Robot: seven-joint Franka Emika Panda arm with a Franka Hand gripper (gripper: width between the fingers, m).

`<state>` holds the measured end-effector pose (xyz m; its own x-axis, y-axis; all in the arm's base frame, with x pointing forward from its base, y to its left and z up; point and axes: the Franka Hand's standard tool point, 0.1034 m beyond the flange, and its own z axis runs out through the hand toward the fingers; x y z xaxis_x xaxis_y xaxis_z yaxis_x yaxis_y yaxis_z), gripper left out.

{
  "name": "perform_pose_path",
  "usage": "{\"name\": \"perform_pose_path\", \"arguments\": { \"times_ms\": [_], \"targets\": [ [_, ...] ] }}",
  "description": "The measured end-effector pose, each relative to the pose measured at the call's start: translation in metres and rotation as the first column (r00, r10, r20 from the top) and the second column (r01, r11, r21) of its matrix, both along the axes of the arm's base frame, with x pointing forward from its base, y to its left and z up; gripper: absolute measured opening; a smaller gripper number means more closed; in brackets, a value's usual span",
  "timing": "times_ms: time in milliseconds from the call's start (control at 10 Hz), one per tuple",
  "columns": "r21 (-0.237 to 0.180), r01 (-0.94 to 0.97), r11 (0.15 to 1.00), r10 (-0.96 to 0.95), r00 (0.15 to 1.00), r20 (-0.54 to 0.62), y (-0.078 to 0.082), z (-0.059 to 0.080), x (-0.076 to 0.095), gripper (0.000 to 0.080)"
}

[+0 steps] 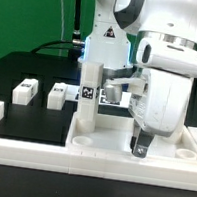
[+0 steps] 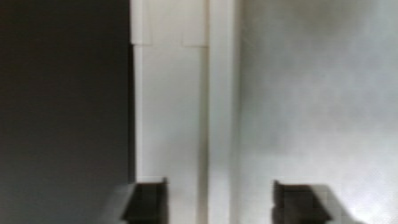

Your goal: Assemble desk

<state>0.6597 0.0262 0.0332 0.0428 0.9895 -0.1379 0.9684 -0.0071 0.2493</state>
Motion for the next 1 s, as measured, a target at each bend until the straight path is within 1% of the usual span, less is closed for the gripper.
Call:
{"name": "perform_pose_path", "arguments": {
  "times_ms": [100,200,300,400,800,900,1000],
  "targets": [
    [0.0,0.0,1.0,0.0,1.0,0.0,0.0,0.0,0.0,0.0475],
    [0.0,0.001,1.0,-0.001,1.0,-0.001,-0.001,0.0,0.0,0.0475],
    [0.0,0.001,1.0,-0.001,1.0,-0.001,-0.001,0.0,0.0,0.0609],
    [0.0,0.002,1.0,-0.002,1.0,-0.001,-0.001,0.0,0.0,0.0637],
    [0.0,0.003,1.0,-0.003,1.0,-0.001,-0.002,0.0,-0.001,0.0649],
    [-0.001,0.005,1.0,-0.005,1.0,0.001,-0.003,0.001,0.0,0.0649],
    [-0.009,0.023,1.0,-0.023,1.0,0.006,-0.012,0.02,0.003,0.0649]
  ]
}}
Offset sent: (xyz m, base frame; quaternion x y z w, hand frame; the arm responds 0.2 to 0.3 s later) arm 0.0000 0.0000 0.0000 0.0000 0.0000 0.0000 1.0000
